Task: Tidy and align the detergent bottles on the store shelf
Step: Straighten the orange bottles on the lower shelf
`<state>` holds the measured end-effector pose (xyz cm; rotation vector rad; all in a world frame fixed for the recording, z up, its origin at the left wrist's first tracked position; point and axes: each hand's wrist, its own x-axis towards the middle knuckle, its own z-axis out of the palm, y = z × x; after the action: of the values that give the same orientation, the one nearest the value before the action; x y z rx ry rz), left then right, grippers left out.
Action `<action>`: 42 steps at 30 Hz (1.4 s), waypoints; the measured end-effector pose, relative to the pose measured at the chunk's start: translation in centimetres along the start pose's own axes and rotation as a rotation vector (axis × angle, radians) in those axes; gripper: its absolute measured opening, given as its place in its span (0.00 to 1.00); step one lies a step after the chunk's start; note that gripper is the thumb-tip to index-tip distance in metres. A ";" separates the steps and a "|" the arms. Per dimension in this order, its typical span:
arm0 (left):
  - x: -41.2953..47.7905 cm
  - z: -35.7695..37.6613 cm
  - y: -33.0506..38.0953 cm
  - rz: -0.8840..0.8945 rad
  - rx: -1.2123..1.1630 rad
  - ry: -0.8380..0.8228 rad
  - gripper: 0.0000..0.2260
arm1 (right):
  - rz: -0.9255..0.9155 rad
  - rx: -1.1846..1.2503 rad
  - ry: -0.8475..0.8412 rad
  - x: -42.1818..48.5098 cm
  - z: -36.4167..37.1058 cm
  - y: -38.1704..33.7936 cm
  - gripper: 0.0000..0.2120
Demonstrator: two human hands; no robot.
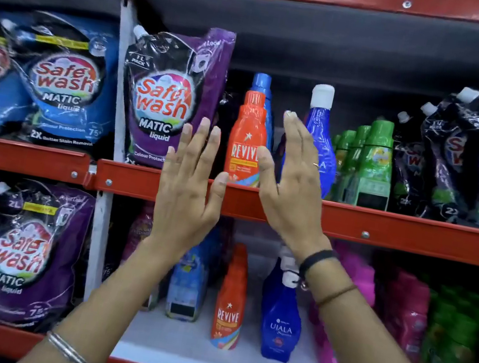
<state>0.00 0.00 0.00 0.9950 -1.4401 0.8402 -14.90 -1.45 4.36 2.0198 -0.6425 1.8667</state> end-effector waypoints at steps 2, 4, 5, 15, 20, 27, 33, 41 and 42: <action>0.1 -0.1 -0.9 -0.009 0.028 -0.013 0.26 | 0.062 0.040 -0.095 1.0 1.2 -0.6 0.29; -0.2 0.3 -2.0 0.011 0.054 -0.053 0.26 | 0.124 0.023 -0.185 1.8 2.2 -1.2 0.32; -0.3 0.7 -2.4 0.021 0.059 -0.067 0.26 | 0.146 -0.003 -0.207 2.2 2.8 -1.3 0.33; -1.1 3.0 -4.6 0.048 0.291 -0.092 0.26 | 0.323 -0.134 -0.126 3.7 4.1 -0.9 0.32; -1.2 3.1 -4.7 0.073 0.318 -0.078 0.26 | 0.307 0.077 0.089 3.4 2.8 -1.3 0.33; -1.4 3.3 -4.3 0.050 0.319 -0.072 0.26 | 0.382 0.358 0.134 2.5 -2.5 -2.3 0.30; -2.2 3.4 -3.1 0.007 0.283 -0.085 0.27 | 0.456 0.535 -0.026 -3.0 -4.0 -1.7 0.28; -2.7 3.6 -2.7 0.006 0.249 -0.112 0.26 | 0.635 0.520 -0.220 -13.0 -1.9 0.9 0.30; -2.7 3.6 -2.7 0.005 0.244 -0.110 0.26 | 0.665 0.509 -0.241 -14.1 -1.4 1.3 0.29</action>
<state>1.11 -4.02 -3.17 1.2381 -1.4561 0.9951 -17.44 -0.22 -9.61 2.6104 -1.1030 2.3519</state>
